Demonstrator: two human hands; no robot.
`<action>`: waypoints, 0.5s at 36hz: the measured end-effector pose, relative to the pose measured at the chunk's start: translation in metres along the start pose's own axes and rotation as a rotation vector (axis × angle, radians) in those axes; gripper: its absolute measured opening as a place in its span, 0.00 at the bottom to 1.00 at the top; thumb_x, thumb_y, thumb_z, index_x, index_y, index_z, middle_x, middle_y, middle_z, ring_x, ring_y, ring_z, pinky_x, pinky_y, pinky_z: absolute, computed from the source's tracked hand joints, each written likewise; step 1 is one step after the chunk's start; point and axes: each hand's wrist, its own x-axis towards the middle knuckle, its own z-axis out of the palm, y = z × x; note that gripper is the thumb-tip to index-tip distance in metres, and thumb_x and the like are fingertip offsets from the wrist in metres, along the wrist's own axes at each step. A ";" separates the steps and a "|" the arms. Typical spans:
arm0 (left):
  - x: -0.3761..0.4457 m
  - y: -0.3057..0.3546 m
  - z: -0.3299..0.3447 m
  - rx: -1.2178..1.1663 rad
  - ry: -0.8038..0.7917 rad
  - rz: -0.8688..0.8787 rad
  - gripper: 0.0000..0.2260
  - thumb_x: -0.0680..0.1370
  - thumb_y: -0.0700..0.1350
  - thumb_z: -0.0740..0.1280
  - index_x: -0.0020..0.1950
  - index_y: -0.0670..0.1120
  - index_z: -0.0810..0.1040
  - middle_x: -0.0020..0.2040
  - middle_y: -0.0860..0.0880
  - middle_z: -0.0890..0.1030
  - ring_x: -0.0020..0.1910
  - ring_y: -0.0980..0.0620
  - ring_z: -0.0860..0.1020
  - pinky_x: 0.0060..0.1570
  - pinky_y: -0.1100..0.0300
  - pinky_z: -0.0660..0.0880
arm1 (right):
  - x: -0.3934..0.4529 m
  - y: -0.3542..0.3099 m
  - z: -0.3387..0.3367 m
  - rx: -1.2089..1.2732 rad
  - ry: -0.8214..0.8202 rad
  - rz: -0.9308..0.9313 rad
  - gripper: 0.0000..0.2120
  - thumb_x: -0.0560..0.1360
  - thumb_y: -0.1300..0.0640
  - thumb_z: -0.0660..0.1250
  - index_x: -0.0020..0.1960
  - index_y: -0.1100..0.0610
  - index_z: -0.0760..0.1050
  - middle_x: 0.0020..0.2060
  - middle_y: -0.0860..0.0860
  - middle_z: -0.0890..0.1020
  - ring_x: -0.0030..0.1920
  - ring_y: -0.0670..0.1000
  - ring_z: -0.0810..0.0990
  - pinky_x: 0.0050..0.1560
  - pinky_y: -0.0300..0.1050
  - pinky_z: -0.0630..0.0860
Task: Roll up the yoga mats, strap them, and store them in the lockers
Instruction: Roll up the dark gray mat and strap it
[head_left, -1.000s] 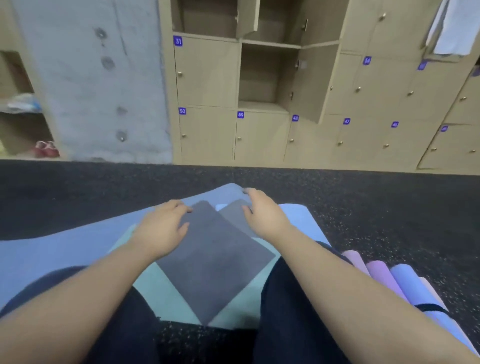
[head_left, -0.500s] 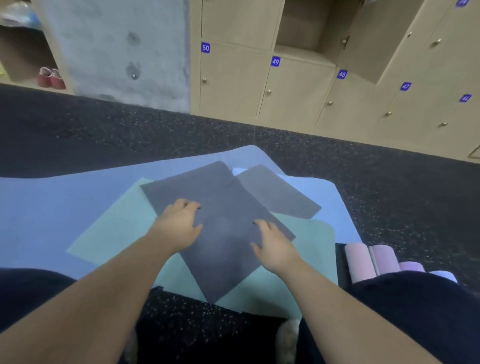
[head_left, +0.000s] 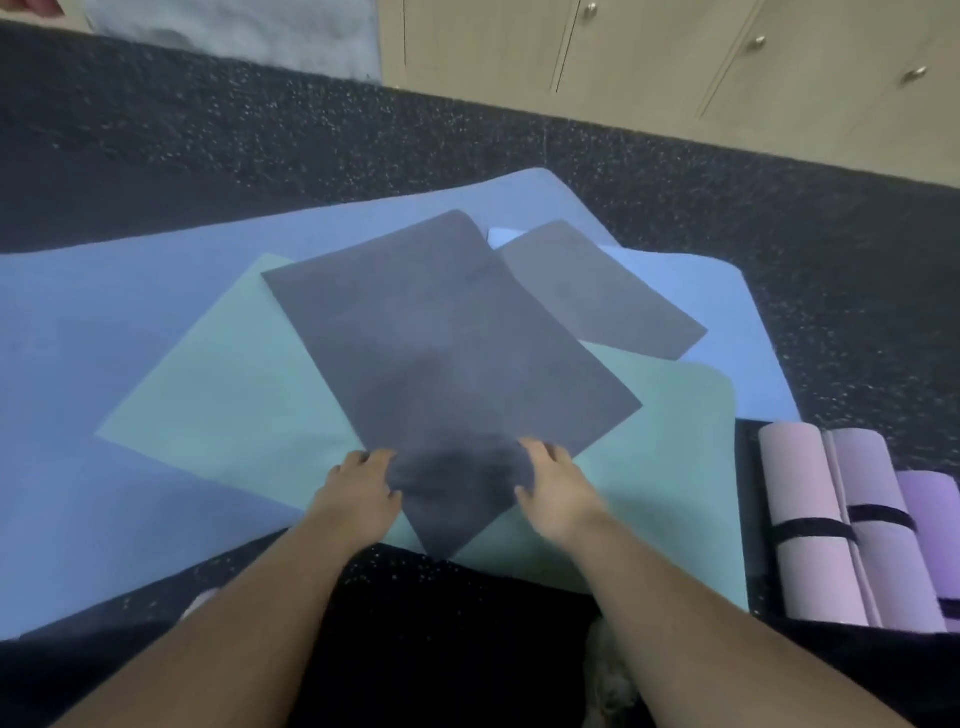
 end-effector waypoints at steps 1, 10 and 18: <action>0.004 -0.005 0.007 -0.007 -0.017 -0.016 0.24 0.80 0.49 0.60 0.76 0.51 0.60 0.71 0.44 0.64 0.69 0.41 0.66 0.67 0.49 0.66 | 0.003 0.003 0.008 0.009 -0.011 0.002 0.30 0.78 0.53 0.62 0.77 0.48 0.55 0.73 0.54 0.63 0.71 0.57 0.66 0.70 0.51 0.66; 0.033 -0.012 0.043 -0.031 -0.128 -0.058 0.23 0.79 0.45 0.60 0.74 0.49 0.61 0.67 0.40 0.71 0.64 0.39 0.70 0.61 0.52 0.69 | 0.024 0.023 0.050 0.093 -0.070 0.059 0.31 0.77 0.55 0.63 0.77 0.45 0.57 0.76 0.53 0.60 0.74 0.56 0.63 0.72 0.51 0.64; 0.044 -0.002 0.063 -0.049 -0.149 -0.084 0.30 0.81 0.47 0.60 0.79 0.52 0.49 0.76 0.41 0.61 0.71 0.39 0.64 0.70 0.48 0.63 | 0.036 0.024 0.063 -0.005 -0.136 0.036 0.30 0.79 0.55 0.61 0.78 0.45 0.55 0.79 0.51 0.51 0.78 0.54 0.50 0.75 0.51 0.57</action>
